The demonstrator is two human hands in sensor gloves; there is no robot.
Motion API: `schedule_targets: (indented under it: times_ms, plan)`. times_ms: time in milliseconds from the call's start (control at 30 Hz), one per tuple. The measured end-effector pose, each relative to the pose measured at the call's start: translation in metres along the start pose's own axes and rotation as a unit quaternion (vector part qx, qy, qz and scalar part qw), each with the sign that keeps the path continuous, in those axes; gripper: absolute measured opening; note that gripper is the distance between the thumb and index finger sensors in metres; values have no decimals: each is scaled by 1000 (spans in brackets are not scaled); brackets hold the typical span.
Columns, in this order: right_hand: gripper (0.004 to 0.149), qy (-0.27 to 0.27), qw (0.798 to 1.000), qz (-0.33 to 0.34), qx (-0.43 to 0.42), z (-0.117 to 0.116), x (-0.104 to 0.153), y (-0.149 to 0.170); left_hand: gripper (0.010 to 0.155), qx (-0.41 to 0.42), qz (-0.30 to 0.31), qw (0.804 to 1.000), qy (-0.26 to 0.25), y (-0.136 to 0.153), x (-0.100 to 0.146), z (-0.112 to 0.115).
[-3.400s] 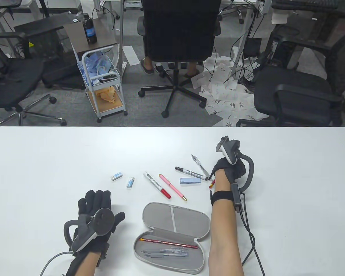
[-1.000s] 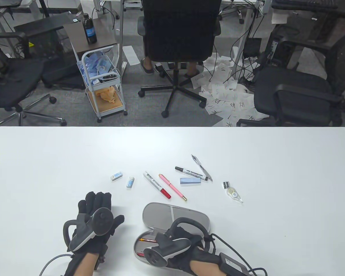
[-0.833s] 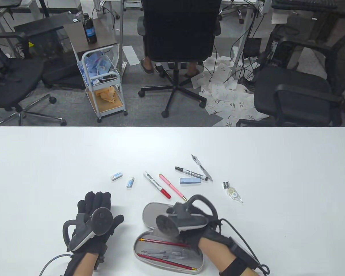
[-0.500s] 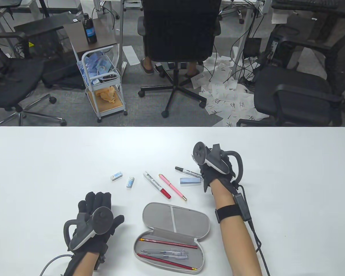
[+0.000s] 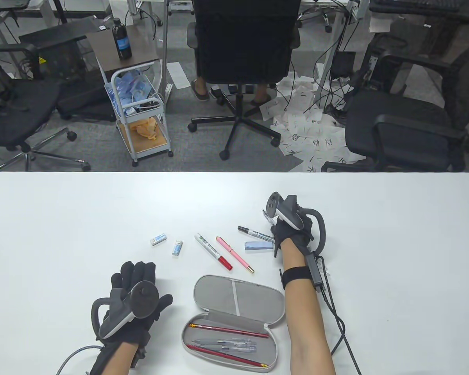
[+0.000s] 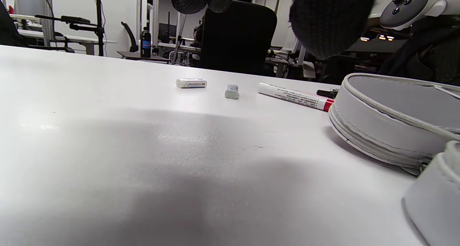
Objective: Pack double-layer zippered pencil case
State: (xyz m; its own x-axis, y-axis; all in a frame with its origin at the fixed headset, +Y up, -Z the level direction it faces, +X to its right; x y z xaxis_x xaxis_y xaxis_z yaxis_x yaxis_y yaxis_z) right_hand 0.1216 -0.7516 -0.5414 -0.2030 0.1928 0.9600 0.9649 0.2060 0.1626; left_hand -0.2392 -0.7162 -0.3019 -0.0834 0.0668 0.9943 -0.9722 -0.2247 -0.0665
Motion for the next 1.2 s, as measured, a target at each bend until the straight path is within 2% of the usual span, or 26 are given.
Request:
schedule_targets:
  times_ms: [233,367,433,500,600,700,733,800,867,967,1067,1133,1200]
  plan:
    - [42,-19,999,17,29,1,-3,-12,91,1,2,1000,6,0,0,1]
    - [43,31,999,26,20,11,7,-6,91,4,4,1000,6,0,-1,1]
    - [44,66,997,46,14,24,18,-3,91,4,5,1000,8,0,-2,2]
    - [45,103,991,86,-8,41,41,-2,91,5,7,1000,8,-1,-2,1]
    - [45,127,977,166,-41,56,77,-8,91,4,8,1000,6,-1,-1,1]
    - [45,139,939,309,-59,63,131,-26,91,1,8,1000,6,-1,-1,1]
    - [45,142,917,369,-57,61,156,-34,91,0,8,1000,7,-1,-1,2]
    - [44,168,884,434,-34,52,189,-47,91,1,9,1000,13,-2,-2,3]
    - [44,122,855,504,3,36,219,-59,91,2,10,1000,17,-2,-2,4]
    - [43,59,827,558,32,5,262,-74,91,-1,13,1000,18,-5,-1,4]
    - [42,77,821,560,76,-7,272,-79,91,0,16,1000,16,-6,-1,3]
    - [45,66,835,544,45,0,260,-75,90,3,16,1000,18,-5,-1,4]
    - [42,68,859,507,-16,15,235,-64,91,4,14,1000,20,-5,-1,4]
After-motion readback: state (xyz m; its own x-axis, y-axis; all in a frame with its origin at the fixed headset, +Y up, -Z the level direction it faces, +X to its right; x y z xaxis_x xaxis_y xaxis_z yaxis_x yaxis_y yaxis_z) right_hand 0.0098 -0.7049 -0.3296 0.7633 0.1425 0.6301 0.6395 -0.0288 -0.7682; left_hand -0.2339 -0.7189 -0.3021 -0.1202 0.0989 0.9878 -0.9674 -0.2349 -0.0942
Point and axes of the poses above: the tracker on the back of each hand, its own y axis roughly to the little-finger side, its own x axis roughly from the fingertips to the wrist, z = x × y, the point moved 1 cm from there along -x, roughly from the wrist to the fingertips, and after that the axes turned 6 degrees about x, right-handed, at the moved point
